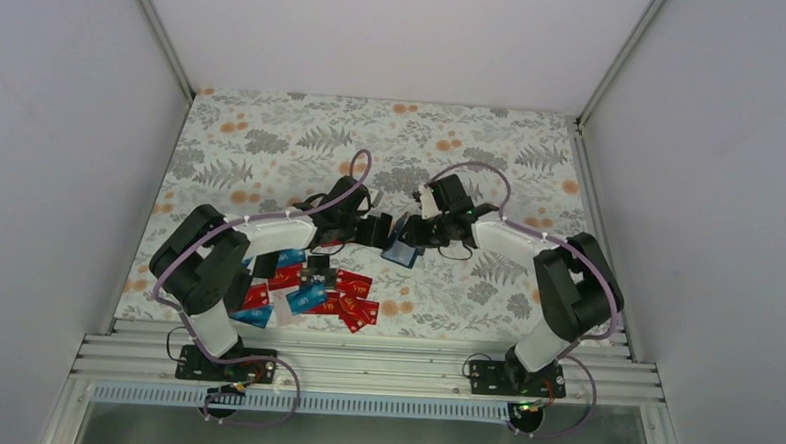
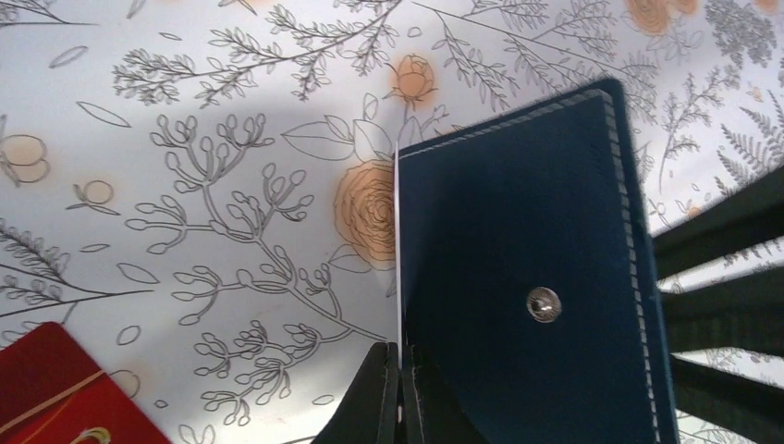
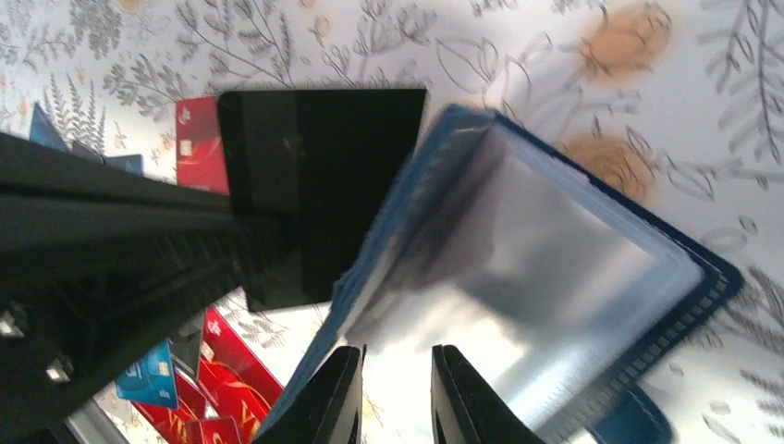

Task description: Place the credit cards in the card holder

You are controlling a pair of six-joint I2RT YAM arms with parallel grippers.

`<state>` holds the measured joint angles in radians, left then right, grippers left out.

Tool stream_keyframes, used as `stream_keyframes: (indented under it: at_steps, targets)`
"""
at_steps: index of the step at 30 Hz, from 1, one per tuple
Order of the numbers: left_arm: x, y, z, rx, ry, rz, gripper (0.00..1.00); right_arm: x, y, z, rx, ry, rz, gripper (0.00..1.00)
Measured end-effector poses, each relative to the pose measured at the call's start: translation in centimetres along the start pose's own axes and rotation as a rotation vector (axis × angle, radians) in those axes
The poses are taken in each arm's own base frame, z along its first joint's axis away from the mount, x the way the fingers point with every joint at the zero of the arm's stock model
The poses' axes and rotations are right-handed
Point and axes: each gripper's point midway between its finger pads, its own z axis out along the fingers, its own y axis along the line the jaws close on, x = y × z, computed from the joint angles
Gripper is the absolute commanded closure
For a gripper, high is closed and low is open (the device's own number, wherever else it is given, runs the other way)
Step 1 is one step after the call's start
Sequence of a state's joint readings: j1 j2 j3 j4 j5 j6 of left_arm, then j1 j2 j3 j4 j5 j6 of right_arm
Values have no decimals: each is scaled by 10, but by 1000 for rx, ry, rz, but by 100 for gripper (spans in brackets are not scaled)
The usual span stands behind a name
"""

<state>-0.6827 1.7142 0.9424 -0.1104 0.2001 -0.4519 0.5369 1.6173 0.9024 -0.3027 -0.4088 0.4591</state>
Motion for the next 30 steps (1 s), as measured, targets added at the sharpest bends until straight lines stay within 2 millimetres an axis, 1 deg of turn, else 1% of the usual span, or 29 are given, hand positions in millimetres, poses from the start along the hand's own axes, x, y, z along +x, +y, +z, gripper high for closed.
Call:
stream_keyframes:
  at_steps: [6,9,11,15,20,22,25,28,30]
  targets:
    - [7,-7,3,63,6,1,98,-26,11,11,-21,-11,-37,78]
    - [13,-9,4,87,14,-5,98,-33,11,21,-22,-4,-51,78]
    - [16,-9,4,95,19,-10,98,-32,7,30,-21,11,-51,78]
    - [25,-1,5,80,32,-39,98,-21,-1,47,-30,66,-41,79]
    - [33,9,-1,34,40,-60,98,-16,0,57,-46,93,-42,79]
    - [33,13,-9,-4,36,-61,98,-16,1,59,-48,93,-46,79]
    - [31,23,-25,-91,21,-60,98,-17,1,61,-51,93,-54,79]
    - [25,35,-50,-217,11,-59,98,-17,2,62,-53,93,-59,79]
    - [15,36,-69,-279,-11,-53,98,-16,2,63,-54,93,-63,79]
